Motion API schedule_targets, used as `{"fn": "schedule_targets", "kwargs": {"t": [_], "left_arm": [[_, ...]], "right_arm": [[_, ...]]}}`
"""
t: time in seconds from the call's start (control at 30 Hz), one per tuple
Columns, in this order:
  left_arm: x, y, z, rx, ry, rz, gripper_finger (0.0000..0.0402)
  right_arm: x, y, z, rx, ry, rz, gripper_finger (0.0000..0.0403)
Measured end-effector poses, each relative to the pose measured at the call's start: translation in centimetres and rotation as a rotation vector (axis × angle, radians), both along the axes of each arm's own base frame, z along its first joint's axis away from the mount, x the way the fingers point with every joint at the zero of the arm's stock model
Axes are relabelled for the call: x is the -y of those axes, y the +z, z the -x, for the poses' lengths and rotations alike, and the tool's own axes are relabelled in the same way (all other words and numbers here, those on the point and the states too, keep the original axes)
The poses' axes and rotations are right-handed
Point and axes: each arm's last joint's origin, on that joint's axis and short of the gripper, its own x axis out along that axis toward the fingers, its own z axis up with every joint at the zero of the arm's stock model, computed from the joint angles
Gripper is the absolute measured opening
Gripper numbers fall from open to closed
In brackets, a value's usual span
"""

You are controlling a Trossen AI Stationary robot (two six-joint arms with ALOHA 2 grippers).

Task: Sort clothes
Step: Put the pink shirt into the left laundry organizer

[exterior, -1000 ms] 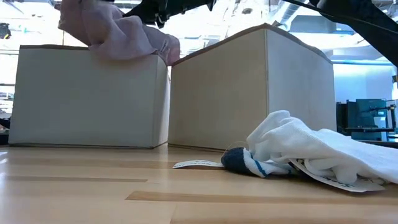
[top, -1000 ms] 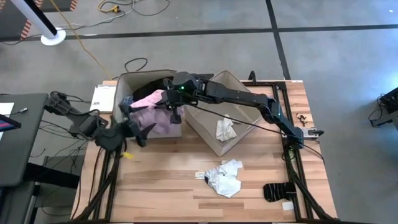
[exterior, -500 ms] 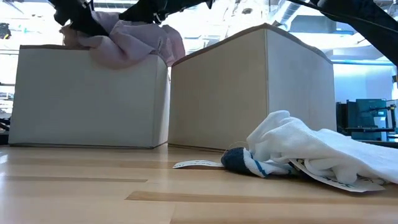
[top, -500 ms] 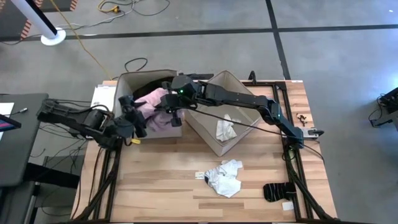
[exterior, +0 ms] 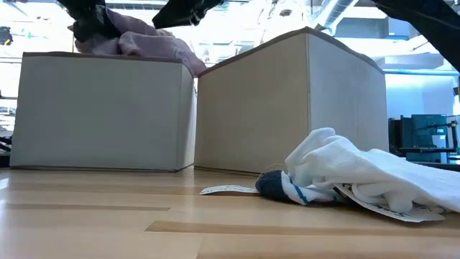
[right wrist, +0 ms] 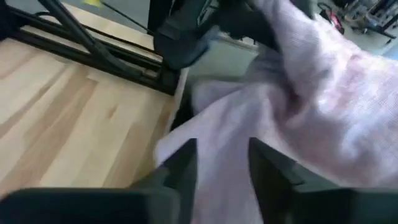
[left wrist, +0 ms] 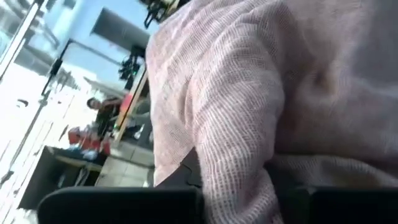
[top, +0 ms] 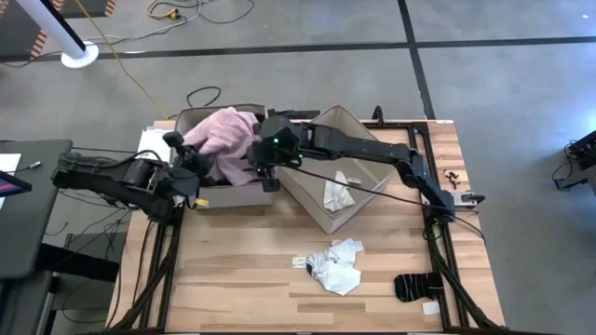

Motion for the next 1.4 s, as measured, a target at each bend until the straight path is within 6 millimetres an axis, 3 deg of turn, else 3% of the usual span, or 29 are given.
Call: {"fn": "schedule_targets", "kwargs": {"t": [0.13, 0.23, 0.57, 0.93, 1.13, 1.4], "left_arm": [[-1.0, -0.3, 0.1, -0.046, 0.054, 0.017, 0.0026], [-1.8, -0.7, 0.2, -0.069, 0.048, 0.101, 0.0026], [-3.6, -2.7, -0.2, -0.192, 0.031, 0.386, 0.0026], [-5.8, -4.4, -2.4, -0.257, 0.015, 0.576, 0.0033], [-7.0, -4.8, -3.0, -0.202, -0.022, 0.705, 0.0044], [-8.0, -5.1, -3.1, -0.14, -0.06, 0.828, 0.0111]], "right_arm": [[-1.3, 2.4, 1.9, -0.003, -0.028, -0.025, 0.0225], [-2.6, 4.2, 3.7, -0.013, -0.03, -0.059, 0.0254], [-8.6, 8.0, 9.1, -0.089, 0.057, -0.143, 0.0258], [-16.5, 6.5, 13.3, -0.425, 0.114, -0.243, 0.0258], [-21.0, 6.1, 15.6, -0.484, 0.073, -0.217, 0.0258], [-26.4, 4.4, 18.4, -0.514, -0.015, -0.161, 0.0258]]}}
